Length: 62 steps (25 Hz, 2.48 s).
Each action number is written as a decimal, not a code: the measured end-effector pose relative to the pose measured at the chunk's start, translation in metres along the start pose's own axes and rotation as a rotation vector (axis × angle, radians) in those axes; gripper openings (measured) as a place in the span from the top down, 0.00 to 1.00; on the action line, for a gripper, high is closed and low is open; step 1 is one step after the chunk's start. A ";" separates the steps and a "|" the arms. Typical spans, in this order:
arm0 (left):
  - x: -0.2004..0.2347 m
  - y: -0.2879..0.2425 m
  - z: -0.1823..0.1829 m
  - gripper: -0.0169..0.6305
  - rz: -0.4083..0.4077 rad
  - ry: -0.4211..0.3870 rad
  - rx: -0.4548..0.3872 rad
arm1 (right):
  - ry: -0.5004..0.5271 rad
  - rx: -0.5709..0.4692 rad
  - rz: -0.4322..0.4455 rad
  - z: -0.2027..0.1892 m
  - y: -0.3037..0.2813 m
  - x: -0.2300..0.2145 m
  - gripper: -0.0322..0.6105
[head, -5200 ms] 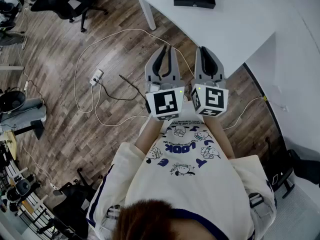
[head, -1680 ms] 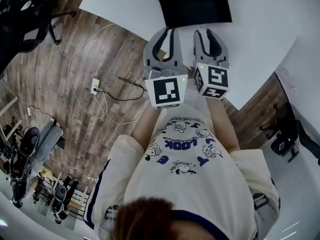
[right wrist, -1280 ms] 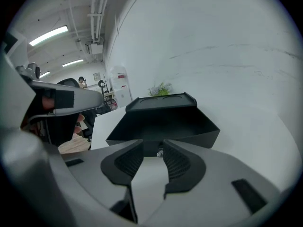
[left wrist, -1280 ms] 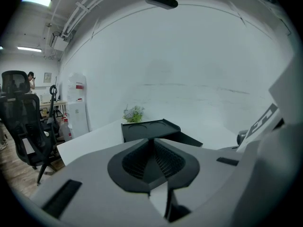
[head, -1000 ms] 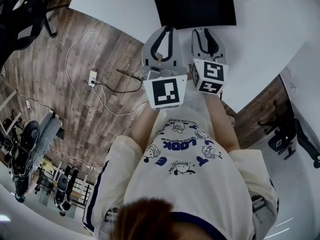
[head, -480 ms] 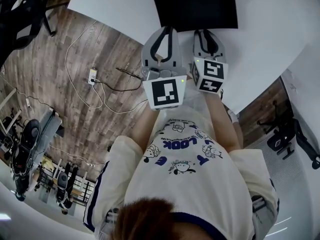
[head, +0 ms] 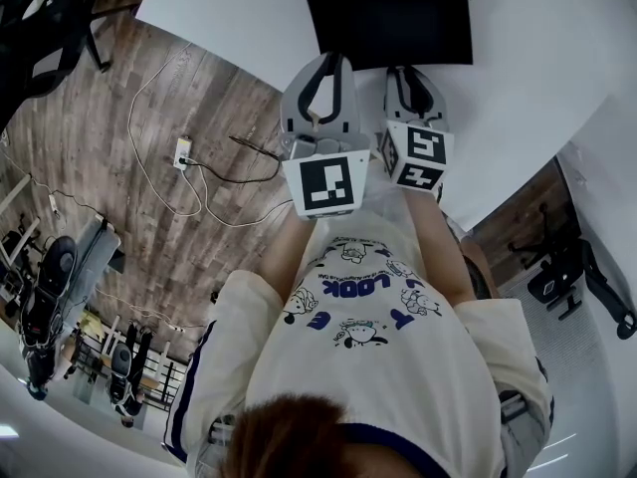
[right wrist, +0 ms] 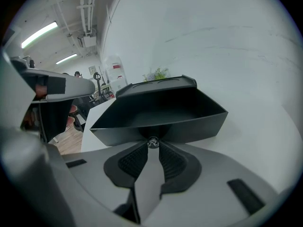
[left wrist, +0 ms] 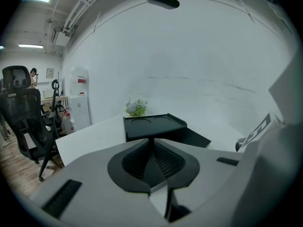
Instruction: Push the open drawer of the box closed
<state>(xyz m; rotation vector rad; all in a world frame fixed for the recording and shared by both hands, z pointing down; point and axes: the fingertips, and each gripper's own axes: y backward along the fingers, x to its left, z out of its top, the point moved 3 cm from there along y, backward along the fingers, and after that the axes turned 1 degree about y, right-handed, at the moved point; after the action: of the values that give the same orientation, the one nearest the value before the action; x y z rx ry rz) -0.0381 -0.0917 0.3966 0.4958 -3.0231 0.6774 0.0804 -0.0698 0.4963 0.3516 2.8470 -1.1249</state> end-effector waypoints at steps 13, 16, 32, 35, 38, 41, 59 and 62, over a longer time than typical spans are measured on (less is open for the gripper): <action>0.006 -0.004 0.002 0.91 0.013 0.015 -0.011 | -0.053 -0.014 0.013 0.002 0.003 -0.001 0.81; 0.006 -0.005 0.003 0.91 0.015 0.019 -0.012 | -0.062 -0.013 0.010 0.001 0.002 -0.001 0.81; 0.005 -0.008 0.004 0.91 0.041 0.026 -0.005 | -0.057 -0.050 0.042 0.024 -0.018 0.002 0.82; 0.004 -0.011 0.005 0.91 0.041 0.031 -0.009 | -0.056 -0.054 0.043 0.027 -0.021 0.000 0.82; 0.004 -0.013 0.005 0.91 0.046 0.033 -0.010 | -0.054 -0.057 0.044 0.030 -0.025 -0.001 0.82; 0.005 -0.016 0.007 0.91 0.052 0.037 -0.015 | -0.058 -0.056 0.049 0.034 -0.031 -0.003 0.82; 0.011 -0.027 0.009 0.91 0.075 0.055 -0.009 | -0.057 -0.097 0.042 0.060 -0.058 -0.007 0.82; 0.011 -0.026 0.008 0.91 0.076 0.059 -0.006 | -0.060 -0.102 0.038 0.063 -0.060 -0.007 0.82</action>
<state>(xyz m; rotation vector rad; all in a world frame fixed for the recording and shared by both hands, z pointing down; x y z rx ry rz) -0.0404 -0.1212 0.4010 0.3557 -3.0011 0.6741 0.0714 -0.1564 0.4909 0.3574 2.8195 -0.9619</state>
